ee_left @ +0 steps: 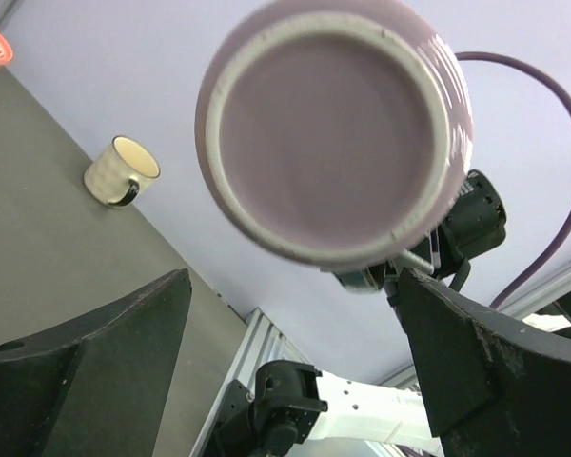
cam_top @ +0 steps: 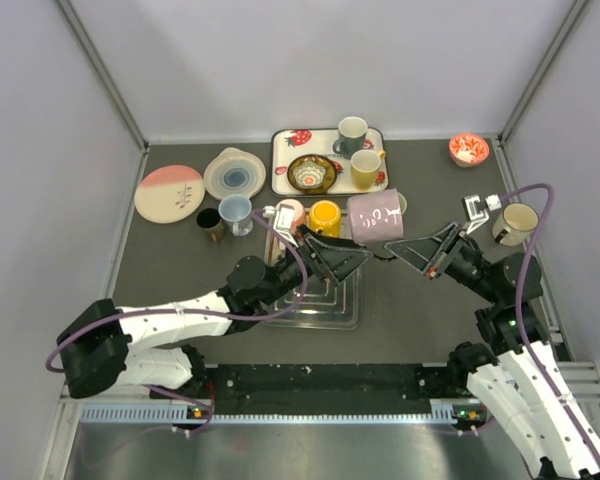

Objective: Turn the mug right side up

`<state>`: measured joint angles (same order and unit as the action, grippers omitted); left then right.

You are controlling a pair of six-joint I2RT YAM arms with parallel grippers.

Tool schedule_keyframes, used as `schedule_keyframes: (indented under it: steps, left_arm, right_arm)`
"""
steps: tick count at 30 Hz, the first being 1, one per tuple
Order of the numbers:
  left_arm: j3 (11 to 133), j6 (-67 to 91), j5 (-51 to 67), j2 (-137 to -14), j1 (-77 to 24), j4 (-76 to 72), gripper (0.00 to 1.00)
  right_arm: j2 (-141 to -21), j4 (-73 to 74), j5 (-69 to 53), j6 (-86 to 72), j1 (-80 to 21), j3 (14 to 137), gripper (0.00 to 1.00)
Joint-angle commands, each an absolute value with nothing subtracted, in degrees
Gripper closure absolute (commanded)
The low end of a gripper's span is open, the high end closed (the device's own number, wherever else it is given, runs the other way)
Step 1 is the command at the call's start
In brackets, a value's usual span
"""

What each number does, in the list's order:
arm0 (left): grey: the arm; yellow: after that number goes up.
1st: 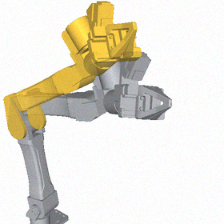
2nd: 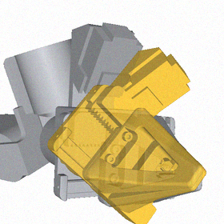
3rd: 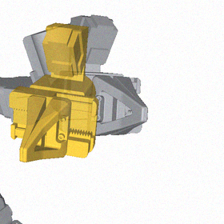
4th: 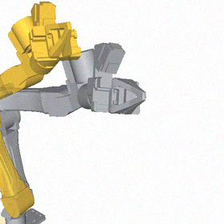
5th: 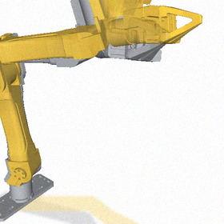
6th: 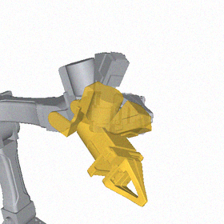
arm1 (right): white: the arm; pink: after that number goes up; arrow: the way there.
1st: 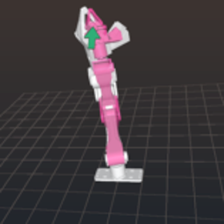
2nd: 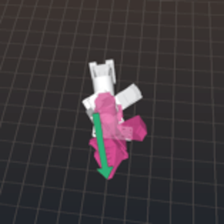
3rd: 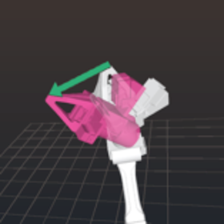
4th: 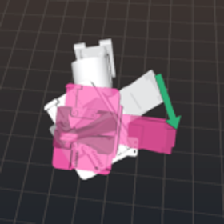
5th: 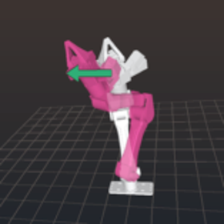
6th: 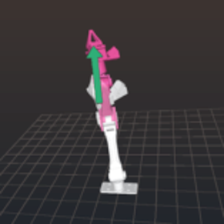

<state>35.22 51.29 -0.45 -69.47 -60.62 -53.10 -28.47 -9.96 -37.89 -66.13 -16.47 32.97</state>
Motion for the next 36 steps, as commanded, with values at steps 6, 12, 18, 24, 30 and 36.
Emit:
schedule_keyframes:
  steps: [6,12,18,24,30,36]
  left_arm:
    - [40.43,54.66,7.11,-73.3,-59.33,-65.47,0.12]
    - [41.92,56.16,9.49,-74.88,-59.33,-68.29,0.23]
    - [42.89,57.91,11.25,-76.64,-59.15,-71.8,0.62]
    - [43.42,59.68,12.13,-77.52,-58.98,-74.09,0.83]
    - [43.77,60.64,12.39,-77.43,-58.97,-74.45,0.61]
    - [44.38,62.14,12.22,-77.78,-58.89,-75.41,0.8]
  right_arm:
    - [-27.51,-16.09,-38.14,-64.87,-18.63,34.28,1.0]
    - [-27.86,-15.29,-38.41,-63.72,-18.72,33.58,1.0]
    - [-27.86,-13.01,-38.32,-61.35,-19.25,33.4,1.0]
    - [-27.86,-10.29,-38.23,-58.72,-19.51,33.75,1.0]
    - [-27.6,-5.72,-38.06,-53.8,-19.6,34.72,1.0]
    - [-27.07,-1.23,-37.71,-49.4,-19.95,35.24,1.0]
